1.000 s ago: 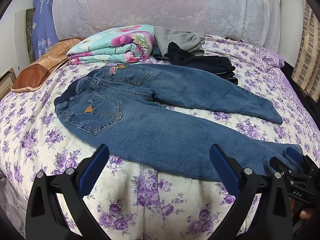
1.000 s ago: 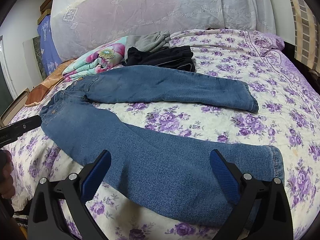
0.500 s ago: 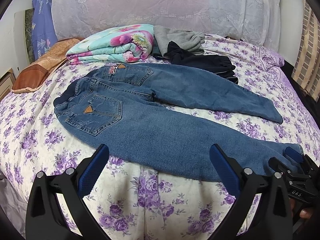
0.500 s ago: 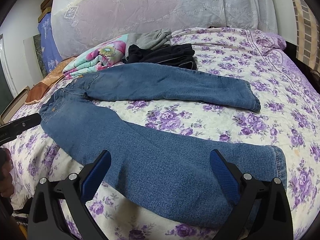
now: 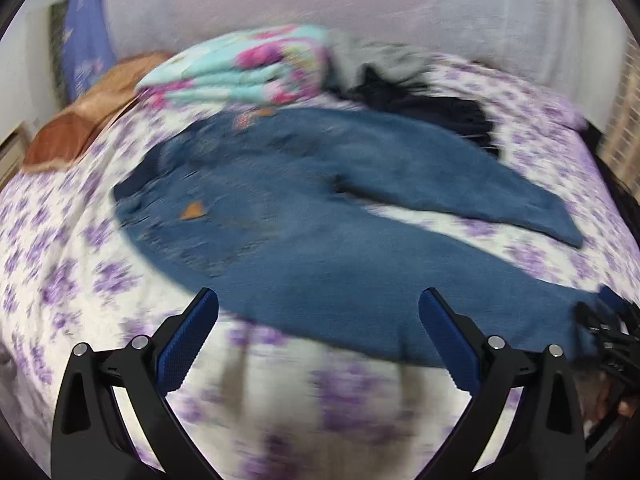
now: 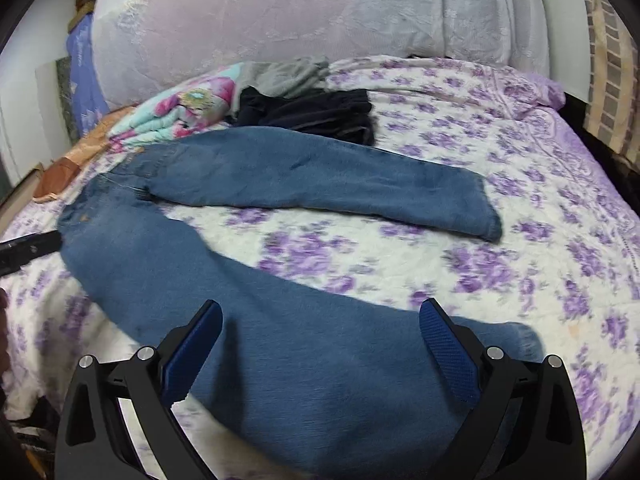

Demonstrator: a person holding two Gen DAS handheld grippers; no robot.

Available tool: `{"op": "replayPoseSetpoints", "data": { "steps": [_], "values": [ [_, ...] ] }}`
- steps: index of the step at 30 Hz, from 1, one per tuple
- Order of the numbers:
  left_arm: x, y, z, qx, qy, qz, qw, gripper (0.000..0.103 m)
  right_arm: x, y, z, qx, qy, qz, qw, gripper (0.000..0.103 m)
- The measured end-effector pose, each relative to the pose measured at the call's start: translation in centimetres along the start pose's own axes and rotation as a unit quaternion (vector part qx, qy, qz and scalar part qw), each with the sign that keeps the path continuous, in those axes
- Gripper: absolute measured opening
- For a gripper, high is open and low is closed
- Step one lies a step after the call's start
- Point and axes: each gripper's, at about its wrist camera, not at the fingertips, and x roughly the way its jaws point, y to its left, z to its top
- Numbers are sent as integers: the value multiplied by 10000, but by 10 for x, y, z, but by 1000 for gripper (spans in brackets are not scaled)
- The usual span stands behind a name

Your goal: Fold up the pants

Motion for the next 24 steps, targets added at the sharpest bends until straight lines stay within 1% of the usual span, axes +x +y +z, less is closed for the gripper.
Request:
{"op": "replayPoseSetpoints", "data": {
  "steps": [2,4,7,8,9,10,11,12,13,15,16,17,18,19,20,21,22,23,24],
  "values": [
    [13,34,7,-387,225,166,9989,98,4,-12,2,187,35,-118,9997,99],
    [25,70,15,-867,375,274,9952,98,7,-19,7,335,63,-165,9993,99],
    [46,113,35,-1305,524,125,9900,98,12,-19,16,330,63,-148,9993,99],
    [54,122,43,-1389,540,96,9888,93,13,-17,19,268,53,-127,9995,99],
    [64,131,50,-1440,558,45,9880,83,13,-14,22,200,57,-86,9997,99],
    [80,140,59,-1520,726,18,9857,78,15,-12,24,148,107,5,9998,99],
    [93,148,65,-1669,935,-8,9815,73,15,-12,26,155,161,78,9997,99],
    [102,153,69,-1784,1049,-180,9782,73,15,-14,26,212,205,151,9995,99],
    [110,156,76,-1844,1072,-390,9762,73,14,-17,27,255,216,146,9993,99],
    [118,153,89,-1870,1166,-336,9748,73,12,-22,27,305,221,28,9993,99],
    [119,148,92,-1833,1153,-260,9759,70,10,-28,27,344,221,-69,9991,99],
    [120,144,95,-1756,1140,-67,9778,45,8,-35,26,410,238,-147,9988,99],
    [121,141,98,-1625,1167,253,9795,24,6,-41,26,465,252,-187,9984,99],
    [120,136,98,-1476,1176,483,9808,24,3,-51,25,546,272,-255,9978,99],
    [117,134,98,-1422,1396,675,9776,24,1,-59,24,619,279,-342,9971,99],
    [115,134,97,-1392,1363,683,9785,24,-5,-71,23,703,285,-475,9960,99],
    [111,138,94,-1422,1378,653,9780,28,-9,-82,20,773,286,-568,9950,99],
    [108,142,91,-1520,1390,549,9770,44,-13,-90,18,837,295,-647,9940,99],
    [106,148,88,-1643,1405,321,9758,66,-18,-100,16,912,303,-752,9925,99]
  ]
}}
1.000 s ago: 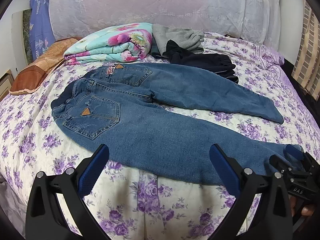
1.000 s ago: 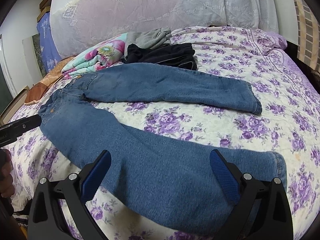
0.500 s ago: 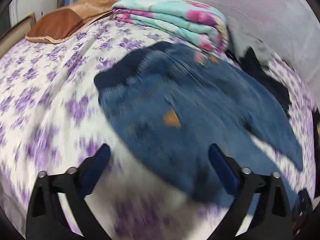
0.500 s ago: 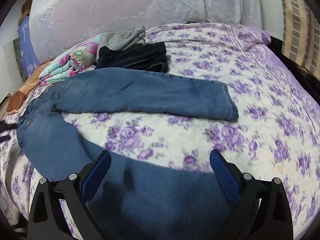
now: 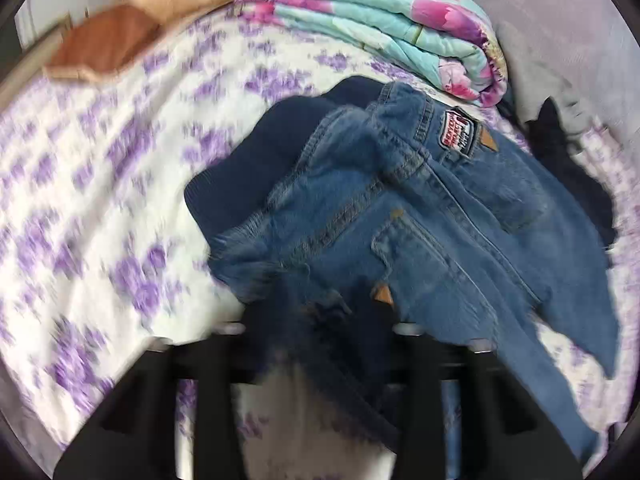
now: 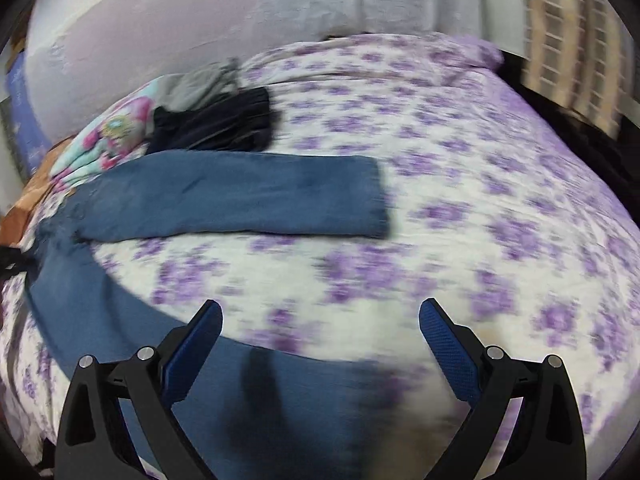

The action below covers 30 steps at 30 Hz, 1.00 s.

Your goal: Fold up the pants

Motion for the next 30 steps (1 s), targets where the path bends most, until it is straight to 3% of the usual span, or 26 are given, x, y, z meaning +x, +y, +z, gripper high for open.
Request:
{"op": "replayPoseSetpoints", "data": {
  "steps": [1,2,5,6,8,13,14,15,16,17,18,20,23,25,27,28,30],
  "values": [
    [-4,6,-4,-91,40,-341,9994,75,-2,-10,-1,56,11,-80,10000,99],
    [-6,10,-6,-143,55,-376,9992,83,-5,-20,-3,122,81,-127,9998,99],
    [-9,15,-18,-172,101,114,9997,85,-13,-43,-11,282,249,-21,9993,99],
    [-9,17,-21,-208,117,104,9997,85,-16,-47,-14,298,317,42,9990,99],
    [-6,24,-24,-337,192,-202,9990,85,-22,-53,-23,257,559,356,9975,99],
    [16,8,-9,-153,180,-245,9994,83,-15,-31,-49,150,1257,1488,9807,99],
    [17,3,-9,-137,146,-148,9997,78,-11,-25,-52,129,1247,1536,9801,92],
    [19,-3,-6,-143,67,-52,9999,67,-6,-18,-54,76,1210,1587,9799,80],
    [20,-8,-3,-126,-8,-25,9999,60,4,-8,-56,0,1308,1655,9775,43],
    [20,-11,-2,-95,-8,-91,9999,45,10,-3,-56,-23,1391,1696,9756,23],
    [18,-14,-3,-60,-32,-131,9999,33,14,0,-54,-17,1372,1802,9740,13],
    [3,-18,-6,6,-241,-99,9997,26,5,1,-37,-73,1072,1854,9768,11],
    [-40,-22,-20,105,-750,-26,9971,24,-28,-13,3,-160,286,2027,9787,9],
    [-82,-25,-37,226,-1260,-26,9918,20,-50,-24,27,-281,-163,1989,9795,9],
    [-111,-24,-58,202,-1511,-76,9883,21,-55,-35,39,-285,-177,1934,9805,9],
    [-117,-22,-68,134,-1497,-74,9886,21,-49,-48,42,-112,12,1976,9802,12],
    [-113,-19,-80,105,-1353,7,9907,22,-27,-71,33,146,515,1789,9824,40]
  ]
}}
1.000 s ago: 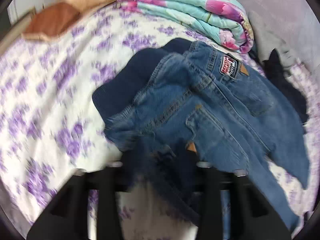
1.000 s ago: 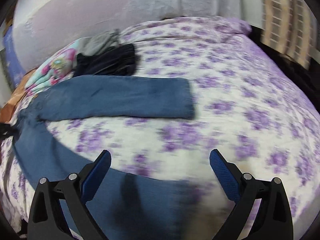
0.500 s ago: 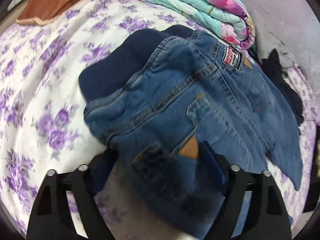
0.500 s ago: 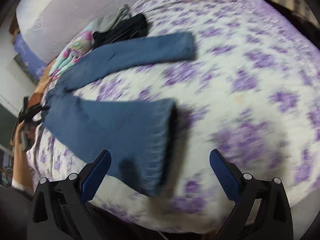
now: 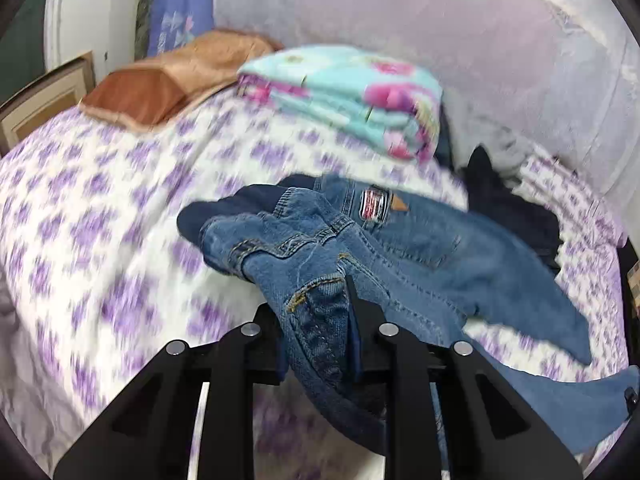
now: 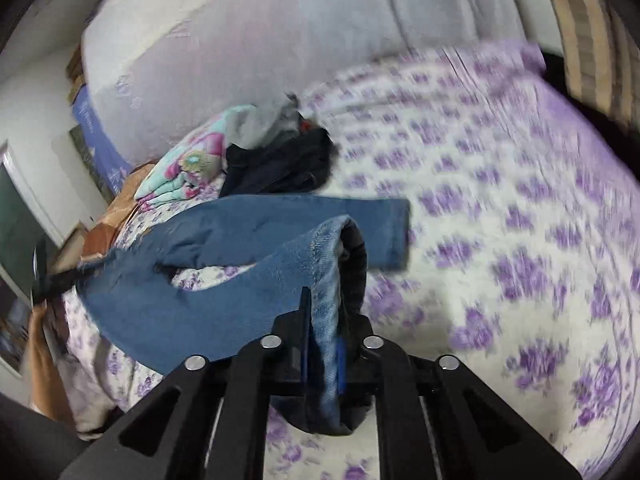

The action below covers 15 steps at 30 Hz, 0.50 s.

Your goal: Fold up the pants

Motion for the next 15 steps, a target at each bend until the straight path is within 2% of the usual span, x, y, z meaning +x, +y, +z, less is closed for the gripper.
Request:
{"op": "replayPoseSetpoints", "data": {
  "steps": [1,2,3,4,5,7,8,9,11,12,13,14,15],
  "values": [
    [10,3,-10,21,156,150,9998,23,10,-13,-4,145,173,-433,9988,66],
    [18,7,-20,58,321,325,9989,28,21,-22,-7,252,353,-880,9952,67],
    [31,12,-32,88,610,541,9966,30,28,-30,-12,352,503,-1074,9923,67],
    [35,16,-39,53,739,636,9952,31,32,-37,-17,502,531,-1018,9921,66],
    [37,18,-42,16,757,679,9948,36,29,-37,-18,513,416,-964,9931,66],
    [24,24,-47,9,549,881,9946,55,23,-17,-16,91,35,-900,9959,67],
    [17,24,-46,25,416,1016,9940,67,24,-7,-15,-96,-1,-802,9967,75],
    [6,23,-43,78,193,1183,9928,70,28,4,-15,-301,49,-650,9974,77],
    [-8,17,-37,252,-64,1334,9907,73,53,23,-19,-682,415,-352,9962,77],
    [-17,12,-34,345,-235,1358,9899,79,66,26,-20,-778,607,-424,9942,77],
    [-21,10,-32,383,-322,1311,9901,83,86,25,-24,-880,904,-784,9889,77],
    [-22,5,-29,428,-367,1222,9909,87,99,26,-25,-935,1027,-1066,9846,76],
    [-18,0,-27,505,-365,1096,9920,90,105,28,-20,-990,971,-1300,9818,76]
  ]
}}
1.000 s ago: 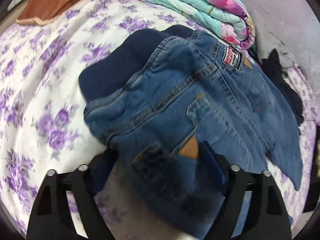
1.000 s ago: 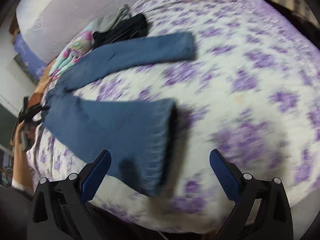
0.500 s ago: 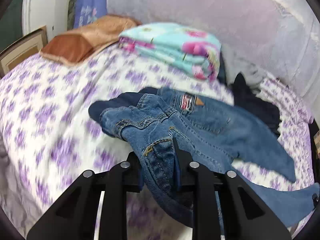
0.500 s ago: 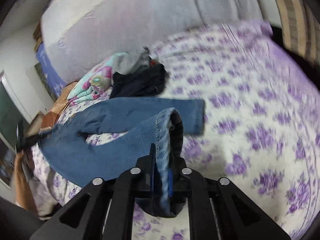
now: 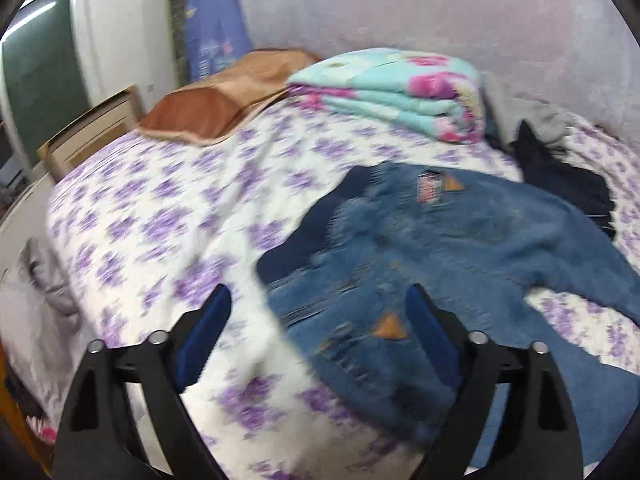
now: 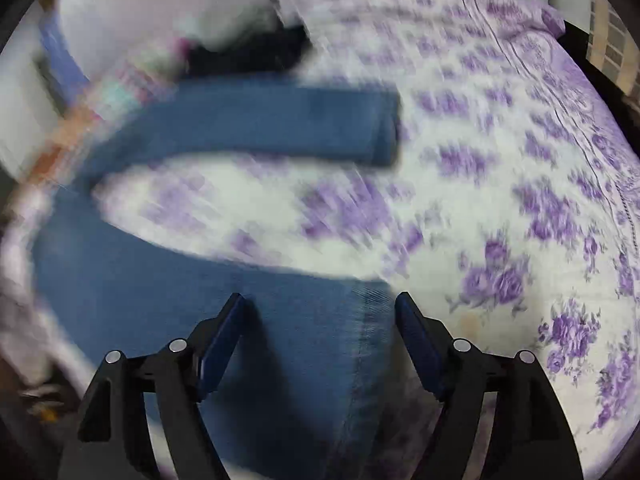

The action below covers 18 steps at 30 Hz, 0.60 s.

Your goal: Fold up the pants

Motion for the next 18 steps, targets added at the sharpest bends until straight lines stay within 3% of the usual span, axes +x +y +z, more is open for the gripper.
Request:
{"op": "replayPoseSetpoints", "data": {
  "steps": [2,3,4,5,8,10,12,15,17,18],
  "values": [
    [16,-18,4,311,218,-106,9992,92,-13,2,13,63,-354,-163,9992,76],
    [26,-27,3,443,366,-87,9983,92,-29,2,26,139,-788,-117,9967,78],
    [39,-38,2,594,569,-107,9966,92,-41,0,36,229,-1110,0,9936,85],
    [48,-46,2,693,693,-173,9950,92,-47,-1,46,329,-1329,76,9905,99],
    [59,-70,6,980,791,-482,9909,92,-38,2,88,199,-1650,176,9859,100],
    [57,-86,16,1187,615,-540,9895,92,-11,5,116,-118,-1493,-110,9887,100],
    [50,-96,33,1417,185,-578,9880,94,37,-1,152,-191,-1126,-497,9922,100],
    [58,-100,63,1607,-320,-137,9864,97,92,-25,178,325,-311,-408,9982,99],
    [78,-93,83,1568,-360,102,9869,97,115,-33,182,720,-208,101,9971,86],
    [95,-87,93,1496,-230,135,9884,97,116,-32,184,763,-333,123,9965,80]
  ]
}}
